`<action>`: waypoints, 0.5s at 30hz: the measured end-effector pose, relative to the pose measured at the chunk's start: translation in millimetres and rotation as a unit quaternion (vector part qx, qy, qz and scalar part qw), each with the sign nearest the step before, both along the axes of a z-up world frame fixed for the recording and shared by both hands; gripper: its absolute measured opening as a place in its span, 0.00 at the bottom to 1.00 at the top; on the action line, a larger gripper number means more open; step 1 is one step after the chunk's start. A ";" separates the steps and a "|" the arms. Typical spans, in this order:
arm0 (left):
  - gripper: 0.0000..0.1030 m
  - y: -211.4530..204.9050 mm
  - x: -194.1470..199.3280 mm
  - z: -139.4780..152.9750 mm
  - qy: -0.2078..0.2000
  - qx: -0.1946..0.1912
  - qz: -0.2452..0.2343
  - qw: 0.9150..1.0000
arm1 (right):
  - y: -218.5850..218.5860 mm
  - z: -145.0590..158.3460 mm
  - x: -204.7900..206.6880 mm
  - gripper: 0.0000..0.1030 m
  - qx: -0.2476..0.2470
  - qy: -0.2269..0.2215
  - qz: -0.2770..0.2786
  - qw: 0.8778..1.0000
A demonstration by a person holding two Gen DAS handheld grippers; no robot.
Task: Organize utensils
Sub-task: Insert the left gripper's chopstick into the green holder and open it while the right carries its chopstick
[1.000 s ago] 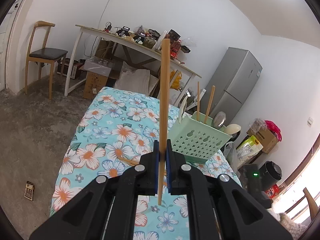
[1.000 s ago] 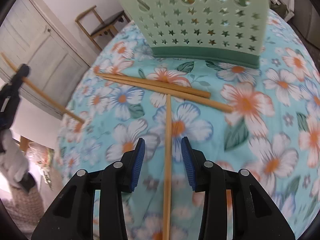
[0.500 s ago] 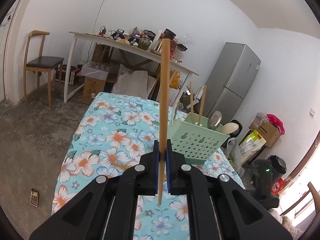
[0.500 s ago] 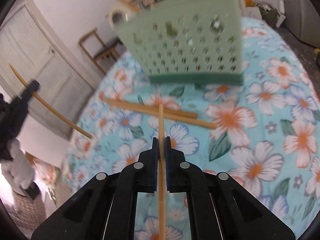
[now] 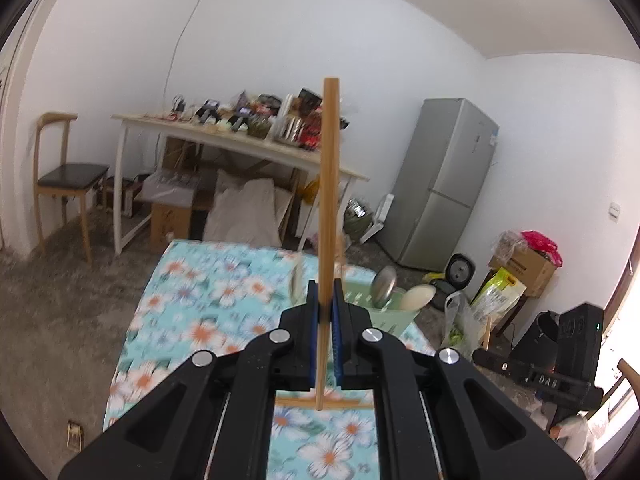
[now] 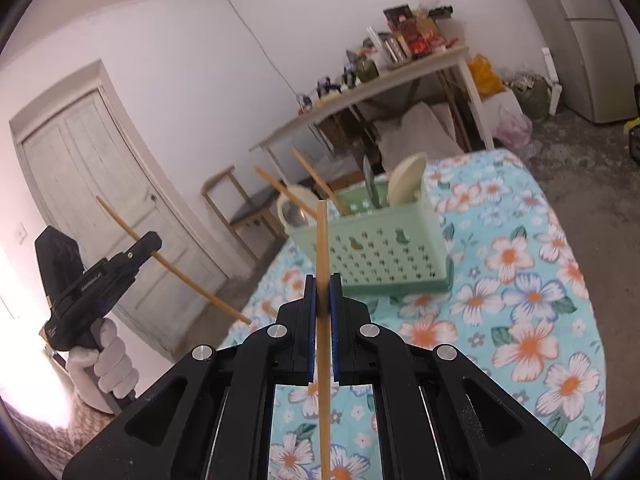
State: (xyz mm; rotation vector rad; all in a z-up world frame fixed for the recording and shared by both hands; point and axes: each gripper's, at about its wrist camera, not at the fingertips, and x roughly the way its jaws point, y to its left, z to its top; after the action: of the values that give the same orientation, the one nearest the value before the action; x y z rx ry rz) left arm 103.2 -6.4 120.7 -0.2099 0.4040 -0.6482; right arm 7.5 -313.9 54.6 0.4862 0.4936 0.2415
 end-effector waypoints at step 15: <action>0.05 -84.9 61.5 56.8 -0.055 -0.035 -0.044 0.997 | -32.5 4.3 -11.6 0.04 0.045 -0.034 -0.009 0.998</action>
State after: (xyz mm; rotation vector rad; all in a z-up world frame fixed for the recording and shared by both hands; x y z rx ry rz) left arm 164.7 -91.3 177.5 -0.2239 0.2865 -0.7570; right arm -4.2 -346.3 59.0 0.5681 0.4132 0.2628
